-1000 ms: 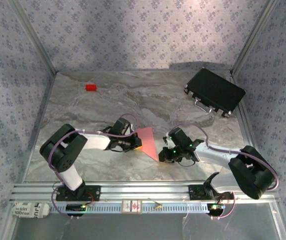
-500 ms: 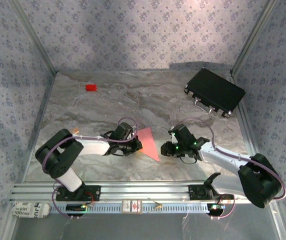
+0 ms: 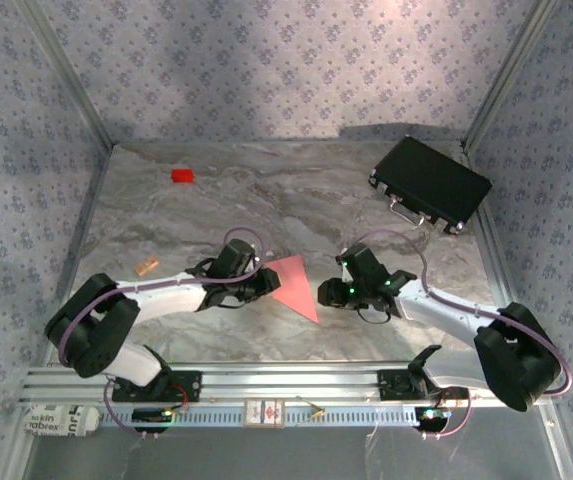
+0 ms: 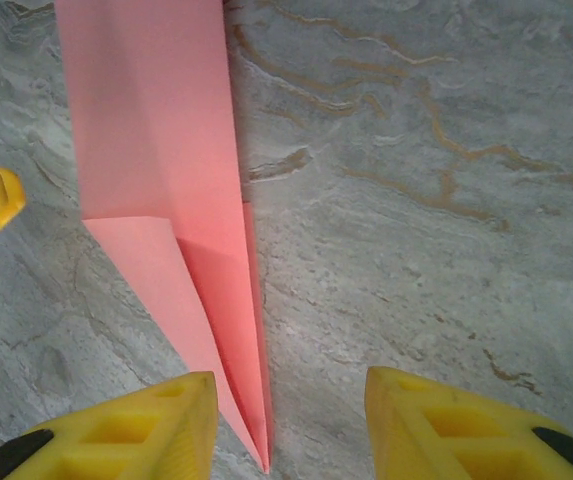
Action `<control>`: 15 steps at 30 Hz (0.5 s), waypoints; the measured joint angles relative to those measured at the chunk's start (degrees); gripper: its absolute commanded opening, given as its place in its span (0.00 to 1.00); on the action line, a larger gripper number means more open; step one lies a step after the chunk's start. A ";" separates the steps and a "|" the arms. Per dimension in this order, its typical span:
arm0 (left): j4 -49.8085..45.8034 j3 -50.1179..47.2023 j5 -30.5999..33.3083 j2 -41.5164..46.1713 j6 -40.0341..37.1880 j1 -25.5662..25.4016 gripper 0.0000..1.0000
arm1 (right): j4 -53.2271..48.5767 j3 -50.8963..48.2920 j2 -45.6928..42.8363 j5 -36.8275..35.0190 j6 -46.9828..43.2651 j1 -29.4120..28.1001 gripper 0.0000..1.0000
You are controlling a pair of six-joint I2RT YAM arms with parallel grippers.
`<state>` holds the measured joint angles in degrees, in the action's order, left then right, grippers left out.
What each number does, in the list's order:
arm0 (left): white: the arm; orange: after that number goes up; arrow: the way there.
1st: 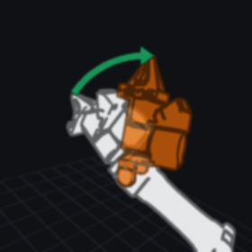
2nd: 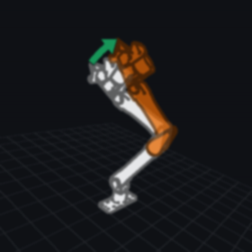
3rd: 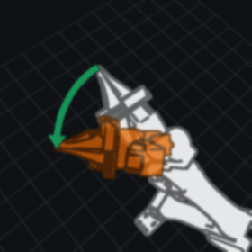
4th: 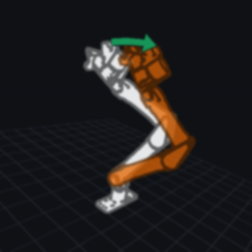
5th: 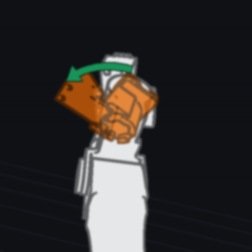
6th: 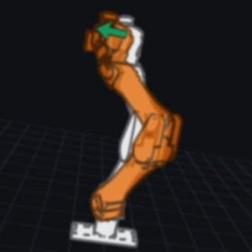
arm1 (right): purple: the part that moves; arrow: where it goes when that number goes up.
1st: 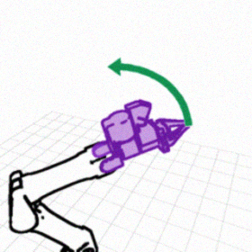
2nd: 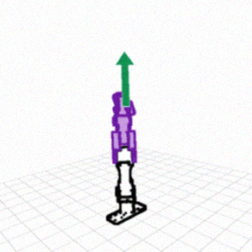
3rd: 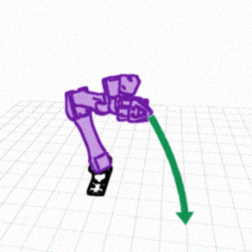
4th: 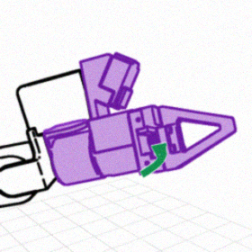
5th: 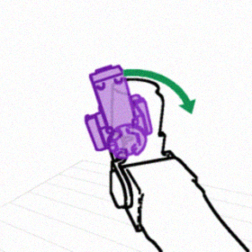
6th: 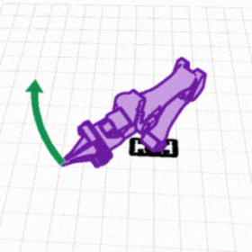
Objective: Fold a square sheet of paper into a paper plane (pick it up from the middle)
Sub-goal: Third fold the triangle at the center of the table, then fourth fold the wing at the center of the table.
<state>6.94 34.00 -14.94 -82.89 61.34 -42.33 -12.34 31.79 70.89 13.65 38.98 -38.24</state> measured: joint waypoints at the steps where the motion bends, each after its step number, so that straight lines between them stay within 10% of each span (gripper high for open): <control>1: -0.31 -0.31 0.00 0.55 -0.24 0.50 0.30 | 0.17 0.11 0.20 0.02 0.00 -0.13 0.44; 15: -1.51 -2.78 -2.62 3.41 -0.83 3.50 0.35 | 3.23 4.94 7.80 3.34 -1.36 -1.90 0.36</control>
<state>5.43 31.22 -17.56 -79.48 60.51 -38.83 -9.10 36.73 78.70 16.99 37.63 -40.14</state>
